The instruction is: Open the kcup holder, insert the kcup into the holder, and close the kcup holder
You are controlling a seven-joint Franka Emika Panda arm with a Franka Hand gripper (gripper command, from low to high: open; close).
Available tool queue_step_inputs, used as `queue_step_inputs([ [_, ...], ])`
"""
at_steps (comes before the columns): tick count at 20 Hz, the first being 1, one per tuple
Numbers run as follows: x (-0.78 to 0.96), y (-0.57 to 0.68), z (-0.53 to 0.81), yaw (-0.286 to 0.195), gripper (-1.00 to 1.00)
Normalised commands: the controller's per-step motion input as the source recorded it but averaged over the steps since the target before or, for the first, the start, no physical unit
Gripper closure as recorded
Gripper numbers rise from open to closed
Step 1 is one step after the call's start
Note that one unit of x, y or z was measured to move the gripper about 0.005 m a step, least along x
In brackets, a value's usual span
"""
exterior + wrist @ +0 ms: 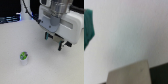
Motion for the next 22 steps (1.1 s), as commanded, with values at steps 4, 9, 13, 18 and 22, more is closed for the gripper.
queue_step_inputs([
  [4, 0.03, -0.55, 0.17, -0.249, -1.00],
  [9, -0.02, -0.50, 0.08, -0.271, -1.00],
  [13, -0.01, -0.43, 0.00, -0.299, -1.00],
  [18, 0.01, -0.43, 0.01, -0.301, -1.00],
  [22, -0.04, -0.43, -0.07, -0.306, -1.00],
])
